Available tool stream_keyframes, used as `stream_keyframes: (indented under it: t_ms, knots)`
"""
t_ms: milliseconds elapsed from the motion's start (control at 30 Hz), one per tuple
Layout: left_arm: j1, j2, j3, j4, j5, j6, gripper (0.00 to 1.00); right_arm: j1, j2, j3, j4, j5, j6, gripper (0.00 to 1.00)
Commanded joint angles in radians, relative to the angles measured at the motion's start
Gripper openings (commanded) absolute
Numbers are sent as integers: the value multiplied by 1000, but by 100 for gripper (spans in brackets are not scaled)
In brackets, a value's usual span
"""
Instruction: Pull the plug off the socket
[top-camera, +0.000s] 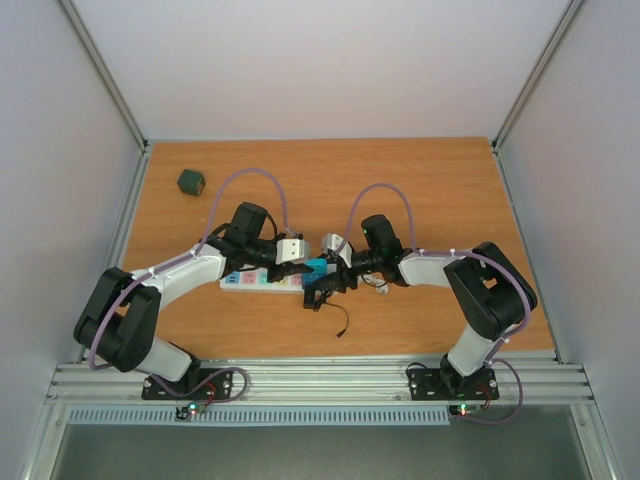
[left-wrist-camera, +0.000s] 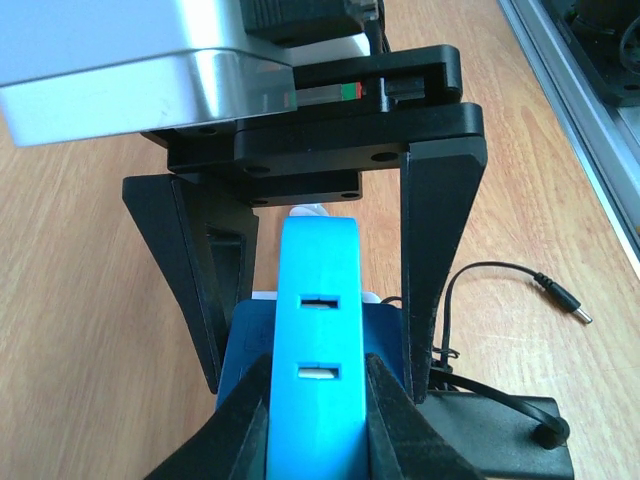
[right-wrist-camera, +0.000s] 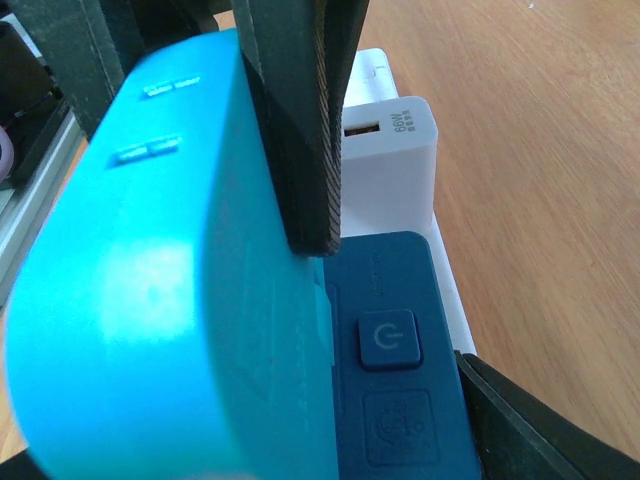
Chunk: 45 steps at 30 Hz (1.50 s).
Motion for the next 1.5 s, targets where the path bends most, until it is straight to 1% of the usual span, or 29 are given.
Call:
stream_keyframes:
  t_ms: [0,300,500,767,1100,1167,1233,1300,1367,1467]
  knots:
    - [3,-36,33,25,85,-48,1,8,19,-25,0,19,-21,42]
    - [4,-44,44,28,105,-63,1,8,24,-26,-1,22,-19,36]
    - [4,-52,62,18,110,-73,1,8,29,-22,-4,22,-16,36]
    - [6,-59,89,-31,76,-23,1,7,34,-21,-5,20,-12,35]
    - [35,-63,118,-47,110,-37,1,8,38,-19,-7,18,-15,36]
    - [36,-64,120,-59,107,-27,1,8,38,-19,-7,19,-13,39]
    - [39,-64,122,-74,102,-20,1,7,35,-19,-7,19,-12,44]
    - [46,-66,124,-91,100,-9,1,8,29,-14,-8,17,-3,52]
    - [58,-71,126,-104,103,-2,1,8,21,-5,-17,9,8,63]
    - [77,-83,134,-133,108,5,1,7,0,22,-37,-7,32,73]
